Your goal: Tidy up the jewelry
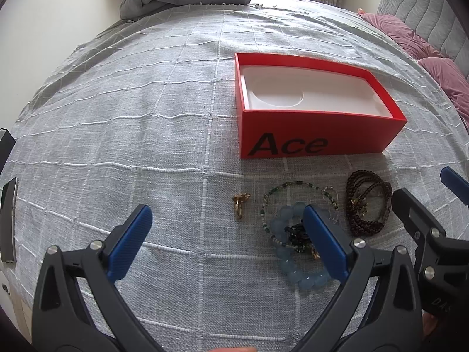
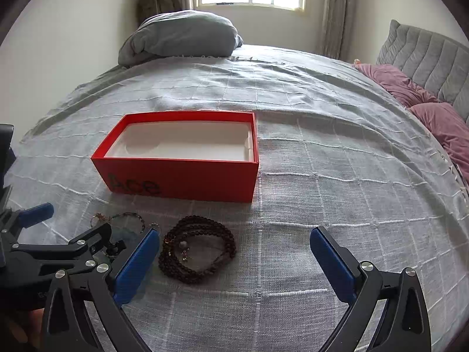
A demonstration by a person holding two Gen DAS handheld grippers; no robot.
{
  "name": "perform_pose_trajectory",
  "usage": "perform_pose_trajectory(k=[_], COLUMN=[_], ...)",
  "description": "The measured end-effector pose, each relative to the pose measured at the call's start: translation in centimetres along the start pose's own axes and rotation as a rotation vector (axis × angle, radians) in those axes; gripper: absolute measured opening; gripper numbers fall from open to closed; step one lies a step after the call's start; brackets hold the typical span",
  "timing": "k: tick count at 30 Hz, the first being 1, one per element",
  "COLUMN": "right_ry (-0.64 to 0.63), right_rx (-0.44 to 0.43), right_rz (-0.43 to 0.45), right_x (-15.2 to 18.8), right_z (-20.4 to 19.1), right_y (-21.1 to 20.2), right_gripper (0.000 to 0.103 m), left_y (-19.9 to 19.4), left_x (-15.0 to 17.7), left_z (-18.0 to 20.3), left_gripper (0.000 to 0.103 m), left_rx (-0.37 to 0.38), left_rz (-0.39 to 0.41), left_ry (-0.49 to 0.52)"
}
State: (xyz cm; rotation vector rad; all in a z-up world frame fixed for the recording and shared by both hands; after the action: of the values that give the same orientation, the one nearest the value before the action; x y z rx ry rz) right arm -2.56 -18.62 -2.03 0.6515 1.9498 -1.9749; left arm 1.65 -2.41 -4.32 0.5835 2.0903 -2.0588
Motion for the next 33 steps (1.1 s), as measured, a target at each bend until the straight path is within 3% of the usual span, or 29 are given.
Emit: perform_pose_trajectory(k=[33], right_ry=[0.006], right_rx=[-0.002], right_rz=[-0.002], right_x=[0.08], right_z=[0.13], right_y=[-0.08], right_gripper=[0.103], left_y=[-0.03], left_x=[-0.07], left_z=[0.1], left_gripper=[0.1], left_rx=[-0.004], left_rz=[0.003], left_ry=[-0.001])
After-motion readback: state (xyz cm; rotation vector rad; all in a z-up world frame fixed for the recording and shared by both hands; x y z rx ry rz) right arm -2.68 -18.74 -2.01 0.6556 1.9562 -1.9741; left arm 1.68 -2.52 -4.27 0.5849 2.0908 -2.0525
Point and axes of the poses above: each gripper's, at about its wrist camera, not at the fingertips, and y roughly the way its jaws point, z to its right, x to its underside, the point moved 3 cm from there along y, roughly the way its jaws point, and after that the axes turned 11 degrees about -z, right-handed, at the moved point
